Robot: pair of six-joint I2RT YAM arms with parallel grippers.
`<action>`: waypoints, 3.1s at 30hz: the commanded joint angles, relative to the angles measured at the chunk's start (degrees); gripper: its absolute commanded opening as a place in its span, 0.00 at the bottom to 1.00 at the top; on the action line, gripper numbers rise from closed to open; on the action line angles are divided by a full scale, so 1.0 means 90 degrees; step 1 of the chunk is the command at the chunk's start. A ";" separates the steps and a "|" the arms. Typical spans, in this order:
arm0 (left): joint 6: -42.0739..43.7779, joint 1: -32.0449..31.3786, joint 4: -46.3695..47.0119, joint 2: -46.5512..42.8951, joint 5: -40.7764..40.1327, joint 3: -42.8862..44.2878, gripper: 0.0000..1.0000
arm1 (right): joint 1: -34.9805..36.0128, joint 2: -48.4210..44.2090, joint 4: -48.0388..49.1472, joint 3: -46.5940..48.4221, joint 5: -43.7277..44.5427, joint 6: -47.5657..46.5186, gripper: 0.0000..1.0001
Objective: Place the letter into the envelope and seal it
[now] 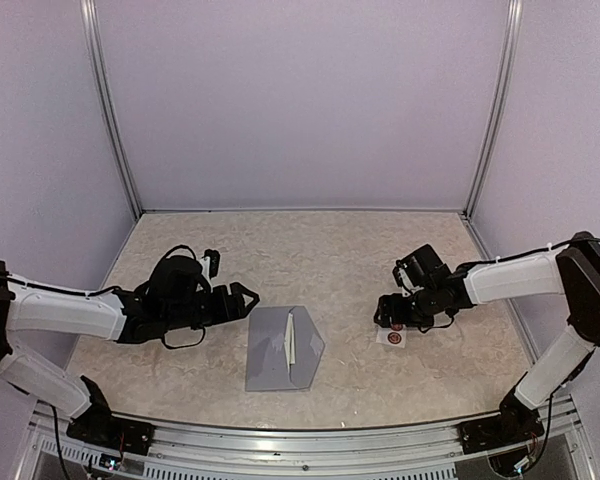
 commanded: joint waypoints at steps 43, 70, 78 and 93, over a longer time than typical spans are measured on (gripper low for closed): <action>0.0115 -0.1408 0.0781 0.5329 0.2526 0.4171 0.27 | -0.0494 0.0475 0.0908 -0.0305 -0.2705 0.0216 0.54; 0.0096 -0.1153 0.0435 0.5645 0.2331 0.4067 0.22 | -0.0485 0.0628 0.1850 -0.0557 -0.3710 0.0545 0.14; 0.0032 -0.0995 0.1029 0.5054 0.2087 0.3368 0.32 | -0.0494 0.0102 0.2048 -0.0619 -0.3825 0.0570 0.00; 0.0422 -0.1045 0.1437 0.2305 0.3391 0.2633 0.77 | -0.0166 -0.1611 0.2504 -0.0195 -0.6284 -0.0239 0.00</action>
